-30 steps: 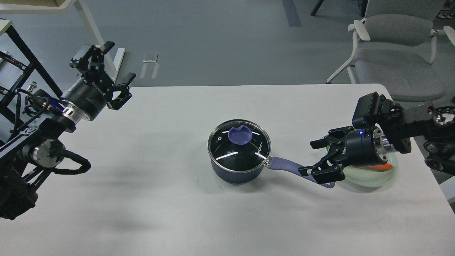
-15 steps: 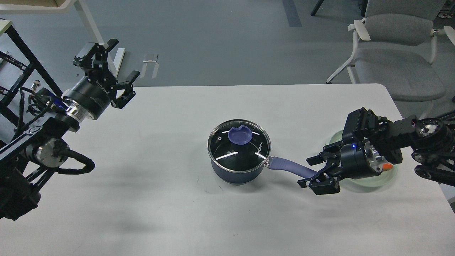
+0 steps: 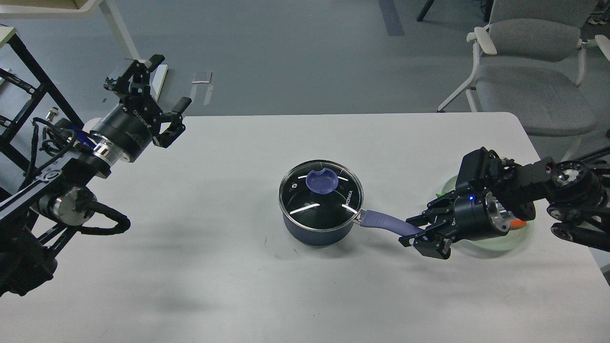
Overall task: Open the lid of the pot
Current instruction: 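Move the left gripper over the pot and grasp the purple lid knob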
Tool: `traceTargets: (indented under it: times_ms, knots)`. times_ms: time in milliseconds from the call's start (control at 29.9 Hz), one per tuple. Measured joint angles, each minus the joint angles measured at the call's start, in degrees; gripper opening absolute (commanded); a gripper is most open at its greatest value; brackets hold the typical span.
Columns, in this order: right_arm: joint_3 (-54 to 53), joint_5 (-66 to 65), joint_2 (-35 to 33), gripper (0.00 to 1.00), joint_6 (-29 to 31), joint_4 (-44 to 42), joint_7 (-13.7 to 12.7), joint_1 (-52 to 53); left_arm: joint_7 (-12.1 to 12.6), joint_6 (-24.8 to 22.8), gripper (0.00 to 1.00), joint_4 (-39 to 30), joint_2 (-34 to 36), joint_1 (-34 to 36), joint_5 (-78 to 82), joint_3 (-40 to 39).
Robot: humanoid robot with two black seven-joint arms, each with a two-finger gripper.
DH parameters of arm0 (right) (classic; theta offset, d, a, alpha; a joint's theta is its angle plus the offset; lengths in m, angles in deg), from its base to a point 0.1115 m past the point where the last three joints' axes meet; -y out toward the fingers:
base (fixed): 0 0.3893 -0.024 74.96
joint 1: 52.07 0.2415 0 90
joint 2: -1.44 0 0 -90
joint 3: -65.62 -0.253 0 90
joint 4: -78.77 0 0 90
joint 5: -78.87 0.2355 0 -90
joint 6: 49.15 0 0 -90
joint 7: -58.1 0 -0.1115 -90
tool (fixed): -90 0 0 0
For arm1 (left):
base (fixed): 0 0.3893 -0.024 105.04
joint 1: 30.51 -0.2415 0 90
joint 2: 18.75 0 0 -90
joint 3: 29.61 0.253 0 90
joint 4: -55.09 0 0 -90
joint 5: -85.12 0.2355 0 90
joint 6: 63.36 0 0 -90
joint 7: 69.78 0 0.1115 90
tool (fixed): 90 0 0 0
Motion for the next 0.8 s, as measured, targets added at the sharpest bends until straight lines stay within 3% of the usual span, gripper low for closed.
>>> traceTargets:
  times_ms: [268,435,569,702,803]
  knots:
    - [0.1,-0.18,0.06,0.26,-0.1,-0.09,0.01,0.0,-0.23,-0.47,0.99,0.06,0.05,0.35,4.39,0.34]
    - [0.11,-0.18,0.01,0.26,-0.11,-0.14,0.02,0.08,-0.98,-2.38,0.99,0.1,-0.12,2.92,14.99,0.34]
    - [0.1,-0.17,-0.02,0.26,-0.12,-0.3,0.02,0.12,-3.61,-3.66,0.99,-0.06,-0.32,7.09,27.96,0.34]
    - [0.09,-0.12,-0.02,0.26,-0.12,-0.4,0.02,0.12,-8.99,-3.76,0.99,-2.69,-0.84,12.05,46.39,2.17]
    - [0.09,-0.07,-0.02,0.27,-0.13,-0.4,0.02,0.08,-10.08,-2.76,0.99,-6.2,-1.15,16.71,59.43,8.32]
